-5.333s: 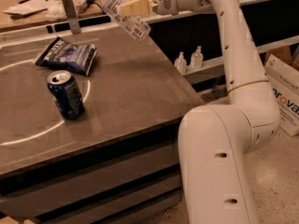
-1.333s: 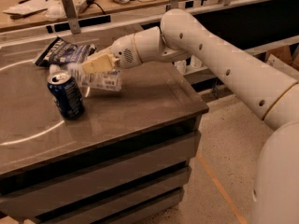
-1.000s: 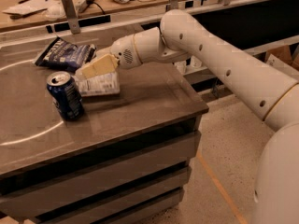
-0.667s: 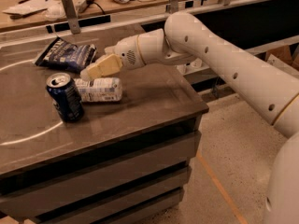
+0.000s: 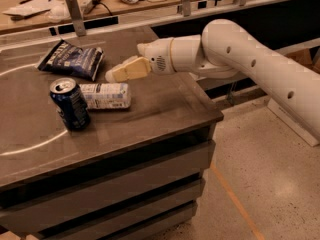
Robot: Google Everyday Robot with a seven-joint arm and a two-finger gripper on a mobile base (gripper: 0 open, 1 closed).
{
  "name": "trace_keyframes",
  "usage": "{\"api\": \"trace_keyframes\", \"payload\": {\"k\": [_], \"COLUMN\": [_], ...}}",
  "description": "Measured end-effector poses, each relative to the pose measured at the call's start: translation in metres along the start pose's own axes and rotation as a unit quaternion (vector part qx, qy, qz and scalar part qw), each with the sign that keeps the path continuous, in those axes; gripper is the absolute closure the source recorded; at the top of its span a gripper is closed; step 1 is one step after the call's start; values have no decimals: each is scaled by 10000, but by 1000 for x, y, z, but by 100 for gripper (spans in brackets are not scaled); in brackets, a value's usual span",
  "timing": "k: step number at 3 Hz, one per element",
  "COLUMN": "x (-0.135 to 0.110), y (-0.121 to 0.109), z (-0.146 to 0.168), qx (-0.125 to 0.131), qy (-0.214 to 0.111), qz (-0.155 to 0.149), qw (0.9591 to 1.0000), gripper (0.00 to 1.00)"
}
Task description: Move blue plastic bottle near pepsi can
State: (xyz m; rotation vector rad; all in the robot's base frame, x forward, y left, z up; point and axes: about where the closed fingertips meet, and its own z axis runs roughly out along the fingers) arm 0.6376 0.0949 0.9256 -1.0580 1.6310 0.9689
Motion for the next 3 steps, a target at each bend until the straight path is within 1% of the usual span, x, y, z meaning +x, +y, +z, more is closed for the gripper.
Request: {"api": "trace_keyframes", "payload": {"k": [1, 2, 3], "x": [-1, 5, 0], "y": [-23, -37, -42], "z": [-52, -83, -82], "qx": [1120, 2202, 2239], "qy": [45, 77, -6], "qz": [-280, -313, -336], "qw": [9933, 9749, 9740], "gripper": [0, 0, 0]}}
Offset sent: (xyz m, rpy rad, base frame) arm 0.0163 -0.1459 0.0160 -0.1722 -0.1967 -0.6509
